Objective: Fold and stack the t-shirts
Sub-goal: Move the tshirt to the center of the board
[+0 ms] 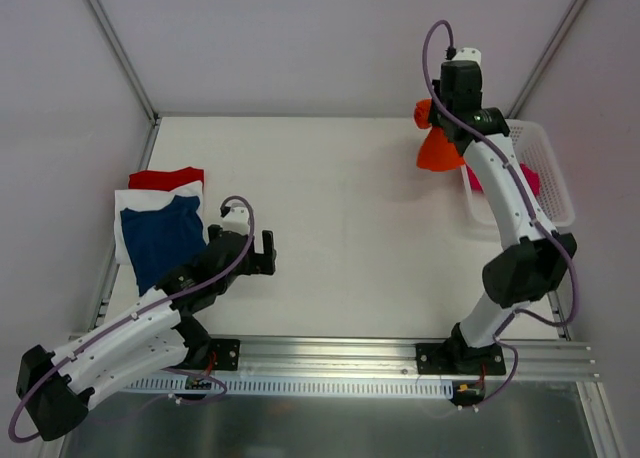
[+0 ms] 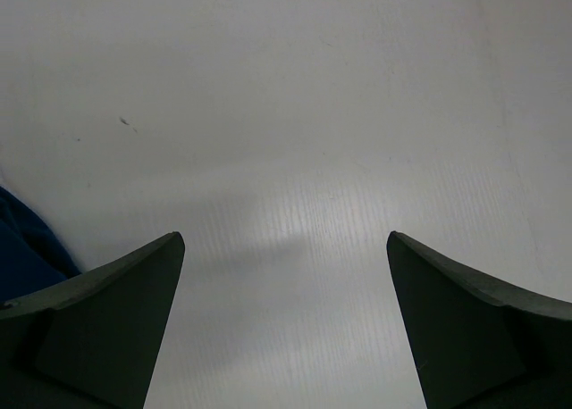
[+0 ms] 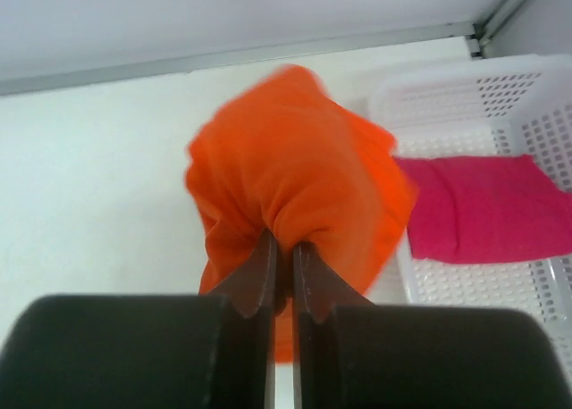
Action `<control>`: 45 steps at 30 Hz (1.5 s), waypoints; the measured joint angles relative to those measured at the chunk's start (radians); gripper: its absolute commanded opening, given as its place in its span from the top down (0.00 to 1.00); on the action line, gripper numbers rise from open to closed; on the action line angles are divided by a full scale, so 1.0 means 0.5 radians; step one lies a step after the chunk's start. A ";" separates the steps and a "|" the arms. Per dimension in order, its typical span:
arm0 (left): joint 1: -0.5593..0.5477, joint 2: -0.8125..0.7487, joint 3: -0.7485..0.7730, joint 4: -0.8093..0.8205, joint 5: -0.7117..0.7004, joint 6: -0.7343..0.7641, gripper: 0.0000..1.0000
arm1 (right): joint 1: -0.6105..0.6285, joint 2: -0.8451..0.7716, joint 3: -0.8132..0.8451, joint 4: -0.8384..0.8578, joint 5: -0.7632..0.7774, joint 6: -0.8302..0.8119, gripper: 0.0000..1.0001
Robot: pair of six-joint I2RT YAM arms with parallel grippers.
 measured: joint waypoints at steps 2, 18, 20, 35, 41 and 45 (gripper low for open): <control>0.002 0.066 0.029 0.014 -0.013 -0.002 0.01 | 0.138 -0.209 -0.152 0.008 -0.005 0.015 1.00; 0.051 0.231 0.083 0.256 0.158 -0.008 0.01 | 1.039 -1.257 -1.029 -0.321 -0.160 0.205 0.99; 0.052 0.231 0.083 0.261 0.166 -0.008 0.01 | 1.141 -1.344 -0.994 -0.348 -0.221 0.233 1.00; 0.052 0.211 0.083 0.263 0.202 -0.027 0.01 | 1.526 -1.341 -0.848 -0.396 -0.370 0.304 0.99; 0.052 0.208 0.083 0.264 0.203 -0.055 0.01 | 1.488 -1.234 -1.191 -0.401 -0.021 0.339 0.57; 0.052 0.208 0.082 0.264 0.212 -0.069 0.01 | 1.369 -1.021 -1.312 -0.347 0.134 0.362 0.31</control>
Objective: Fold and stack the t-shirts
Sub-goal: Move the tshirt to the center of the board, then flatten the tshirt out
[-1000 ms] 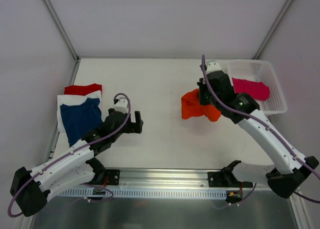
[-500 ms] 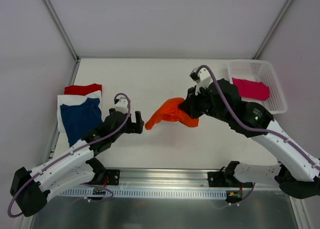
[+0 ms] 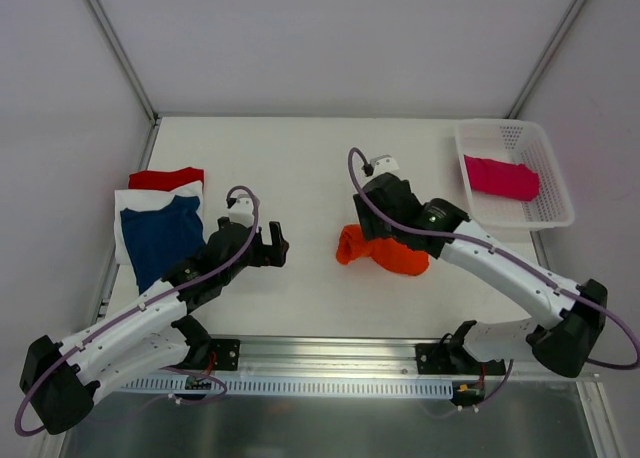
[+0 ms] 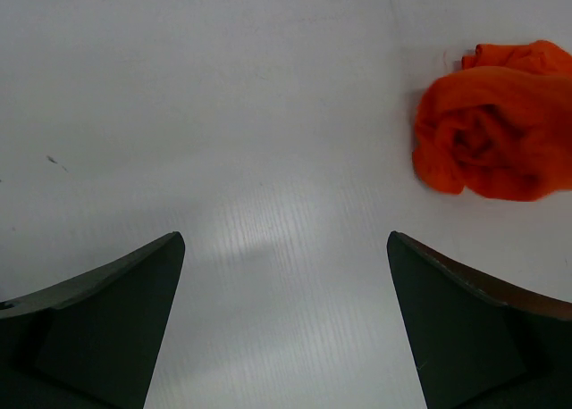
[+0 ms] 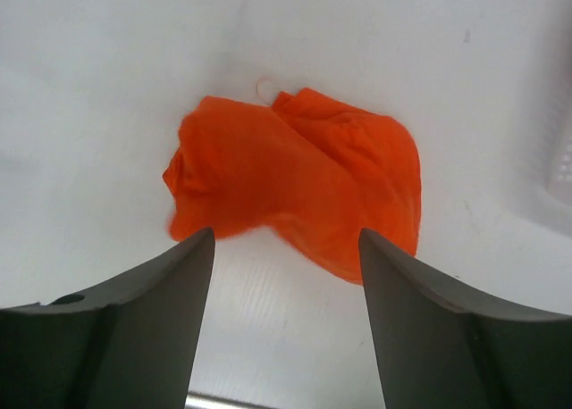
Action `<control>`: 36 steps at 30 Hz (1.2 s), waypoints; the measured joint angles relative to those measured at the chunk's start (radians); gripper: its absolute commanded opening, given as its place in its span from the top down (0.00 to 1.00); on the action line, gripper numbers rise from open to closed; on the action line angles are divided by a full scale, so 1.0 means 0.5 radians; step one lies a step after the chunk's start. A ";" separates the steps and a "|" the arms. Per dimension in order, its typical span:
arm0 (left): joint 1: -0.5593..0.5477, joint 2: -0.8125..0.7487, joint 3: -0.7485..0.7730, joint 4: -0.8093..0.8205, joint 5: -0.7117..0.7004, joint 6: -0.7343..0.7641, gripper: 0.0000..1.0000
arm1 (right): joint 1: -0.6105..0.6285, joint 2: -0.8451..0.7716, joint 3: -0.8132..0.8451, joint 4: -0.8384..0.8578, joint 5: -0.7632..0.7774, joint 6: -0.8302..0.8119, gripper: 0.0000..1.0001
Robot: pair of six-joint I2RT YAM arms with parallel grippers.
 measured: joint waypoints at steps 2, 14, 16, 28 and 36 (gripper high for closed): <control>0.000 -0.001 -0.005 0.003 0.006 -0.014 0.01 | -0.046 0.097 -0.004 0.032 0.116 -0.001 0.31; -0.001 0.043 -0.180 0.205 0.228 -0.158 0.01 | -0.094 0.114 -0.148 0.185 0.220 0.124 0.33; -0.005 0.172 -0.212 0.327 0.317 -0.195 0.01 | -0.053 0.038 -0.272 0.173 0.210 0.195 0.33; -0.059 0.663 -0.204 0.779 0.583 -0.253 0.01 | 0.497 -0.112 -0.641 0.028 0.208 0.766 0.35; -0.059 0.725 -0.172 0.835 0.620 -0.252 0.01 | 0.595 0.214 -0.639 0.034 0.271 0.957 0.34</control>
